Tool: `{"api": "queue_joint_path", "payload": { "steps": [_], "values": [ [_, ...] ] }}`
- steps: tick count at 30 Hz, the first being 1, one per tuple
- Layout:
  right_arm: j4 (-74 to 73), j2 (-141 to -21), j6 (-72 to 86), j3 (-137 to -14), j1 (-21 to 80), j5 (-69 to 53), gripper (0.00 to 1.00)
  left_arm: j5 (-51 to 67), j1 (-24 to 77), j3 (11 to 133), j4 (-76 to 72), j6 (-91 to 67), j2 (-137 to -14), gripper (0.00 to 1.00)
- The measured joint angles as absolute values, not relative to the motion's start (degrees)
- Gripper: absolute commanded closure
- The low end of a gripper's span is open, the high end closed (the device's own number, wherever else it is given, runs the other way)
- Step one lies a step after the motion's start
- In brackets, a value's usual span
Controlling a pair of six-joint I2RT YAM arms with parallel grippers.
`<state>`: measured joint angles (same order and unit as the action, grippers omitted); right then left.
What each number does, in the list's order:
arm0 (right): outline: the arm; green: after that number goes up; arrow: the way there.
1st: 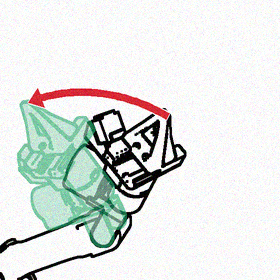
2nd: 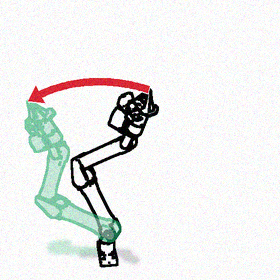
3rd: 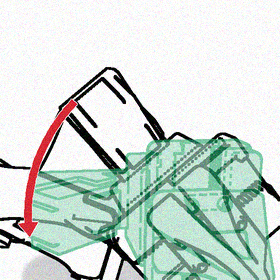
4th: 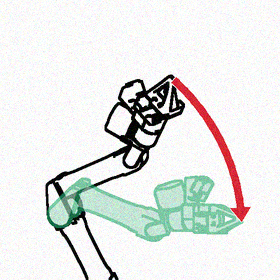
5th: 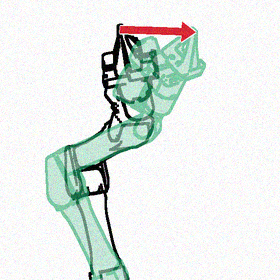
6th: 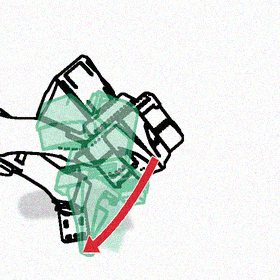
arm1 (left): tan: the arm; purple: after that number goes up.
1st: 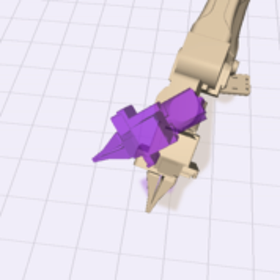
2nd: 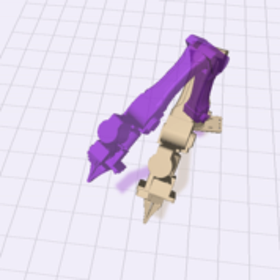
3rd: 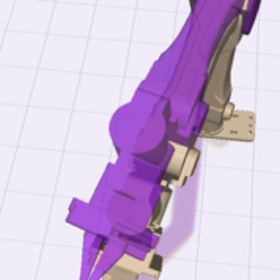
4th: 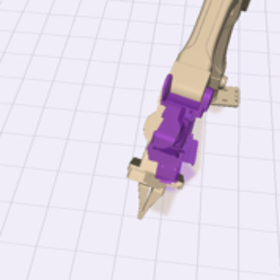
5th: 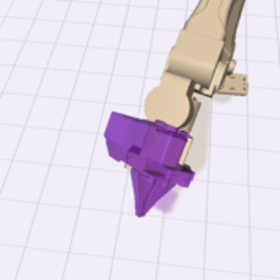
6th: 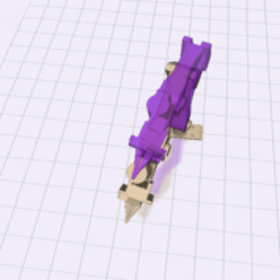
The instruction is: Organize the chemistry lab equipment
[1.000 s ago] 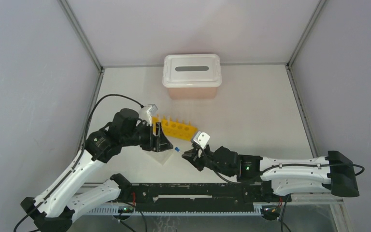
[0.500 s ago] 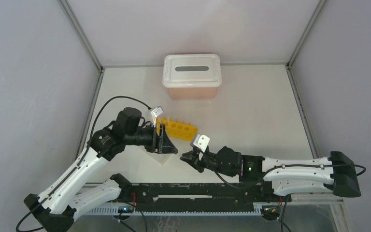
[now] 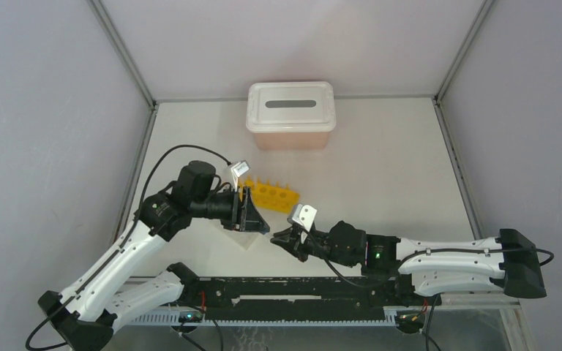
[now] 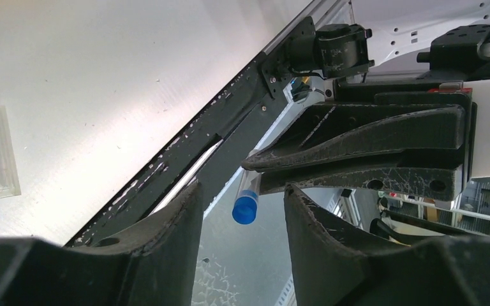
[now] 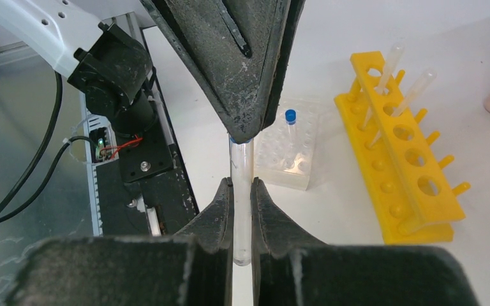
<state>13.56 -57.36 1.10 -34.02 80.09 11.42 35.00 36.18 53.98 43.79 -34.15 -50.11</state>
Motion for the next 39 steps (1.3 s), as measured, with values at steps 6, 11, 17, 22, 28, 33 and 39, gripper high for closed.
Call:
{"api": "queue_joint_path", "payload": {
  "steps": [6, 11, 17, 22, 28, 33, 39],
  "values": [
    [13.98, -57.52, 1.04, -34.02, 79.44, 10.17, 0.94, 36.05, 36.16, 53.04, 43.4, -34.13, -50.15, 0.52],
    [14.46, -57.78, 0.89, -34.02, 79.0, 9.47, 0.94, 36.82, 36.16, 52.16, 43.29, -34.13, -50.17, 0.54],
    [15.11, -58.72, 0.89, -34.02, 78.7, 8.49, 0.94, 37.93, 36.16, 52.16, 42.5, -34.13, -50.17, 0.62],
    [15.7, -59.07, 0.89, -34.02, 78.35, 8.21, 0.94, 38.28, 36.16, 51.53, 42.13, -34.11, -50.15, 0.65],
    [16.14, -59.09, 0.89, -34.02, 78.11, 7.75, 0.94, 38.68, 36.16, 51.03, 42.02, -34.09, -50.13, 0.71],
    [16.14, -59.27, 0.91, -34.02, 77.95, 7.4, 0.95, 39.22, 36.16, 50.72, 42.02, -34.06, -50.13, 0.76],
    [16.14, -59.33, 0.91, -34.02, 77.95, 7.38, 0.94, 39.42, 36.16, 50.7, 41.87, -34.06, -50.09, 0.82]
  ]
}}
